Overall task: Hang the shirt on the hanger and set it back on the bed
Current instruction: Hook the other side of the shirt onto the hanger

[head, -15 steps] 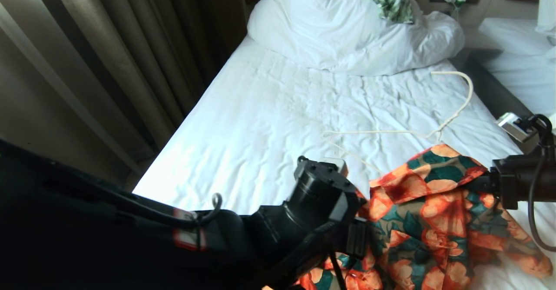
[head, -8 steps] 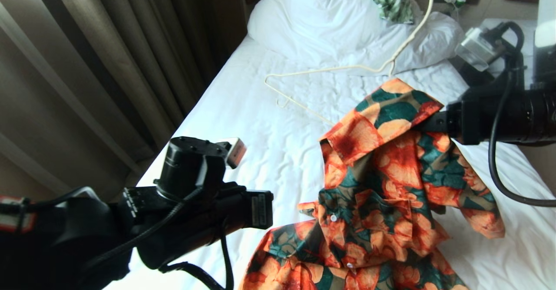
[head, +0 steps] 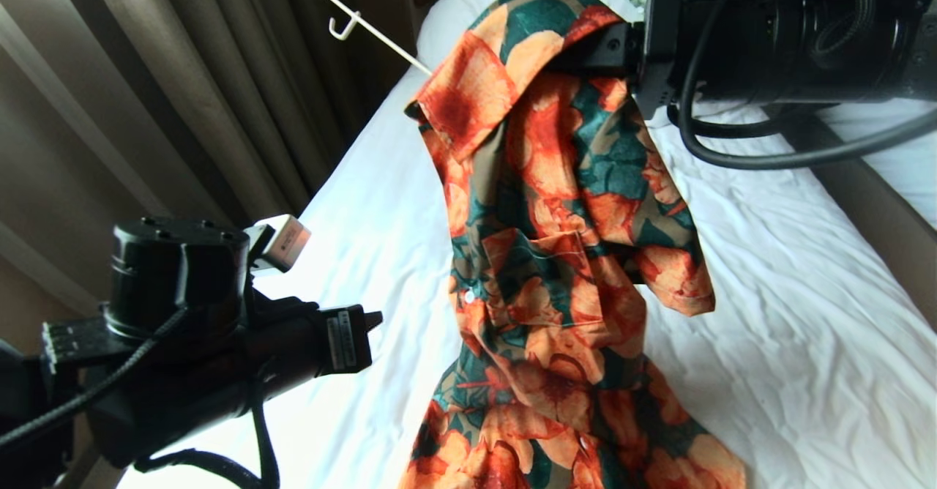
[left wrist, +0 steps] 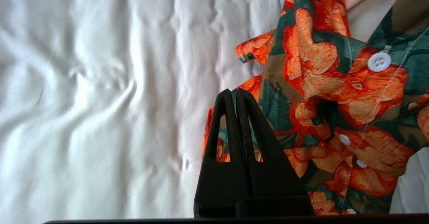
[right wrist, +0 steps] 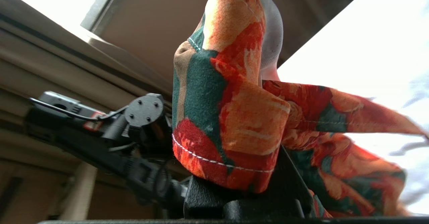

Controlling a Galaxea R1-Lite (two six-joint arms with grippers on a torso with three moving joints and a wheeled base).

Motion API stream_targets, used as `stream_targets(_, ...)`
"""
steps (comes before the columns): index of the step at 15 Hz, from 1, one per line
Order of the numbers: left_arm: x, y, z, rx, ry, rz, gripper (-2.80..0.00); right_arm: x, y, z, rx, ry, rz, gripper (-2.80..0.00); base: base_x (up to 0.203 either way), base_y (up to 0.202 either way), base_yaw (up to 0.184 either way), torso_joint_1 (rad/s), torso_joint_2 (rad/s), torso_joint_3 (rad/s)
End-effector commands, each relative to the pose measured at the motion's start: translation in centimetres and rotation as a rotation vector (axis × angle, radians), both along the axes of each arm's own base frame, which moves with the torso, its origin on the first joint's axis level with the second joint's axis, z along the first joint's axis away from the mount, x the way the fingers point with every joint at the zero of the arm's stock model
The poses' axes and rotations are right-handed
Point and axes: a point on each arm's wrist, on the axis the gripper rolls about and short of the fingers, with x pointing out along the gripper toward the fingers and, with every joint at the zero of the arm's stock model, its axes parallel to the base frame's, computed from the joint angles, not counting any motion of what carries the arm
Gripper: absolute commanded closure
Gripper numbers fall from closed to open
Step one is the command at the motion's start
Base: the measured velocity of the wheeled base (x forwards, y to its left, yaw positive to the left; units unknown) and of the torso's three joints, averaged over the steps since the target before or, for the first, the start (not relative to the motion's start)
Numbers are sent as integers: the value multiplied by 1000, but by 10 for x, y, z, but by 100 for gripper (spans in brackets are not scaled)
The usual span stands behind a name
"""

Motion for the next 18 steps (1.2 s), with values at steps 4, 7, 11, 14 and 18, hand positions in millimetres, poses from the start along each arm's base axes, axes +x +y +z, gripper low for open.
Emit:
stream_targets(4,-4,1,11,-13,-19,-9,0,2,4,-23,-77,215,-5,0,0,0,0,0,0,0)
stream_targets(7,-5,-7,9,-7,-10,-37,0,3,-33,-68,-170,385,-107,0,0,0,0,0,0,0)
stream_targets(11,-5,-21,6,3,2,-87,0,-9,-97,-132,-280,536,-261,0,0,0,0,0,0,0)
stream_targets(14,-4,-35,7,6,5,-125,0,-23,-134,-164,-380,505,-329,0,0,0,0,0,0,0)
stream_targets(18,7,-64,-2,23,31,-173,0,-32,-188,-185,-496,318,-396,0,0,0,0,0,0,0)
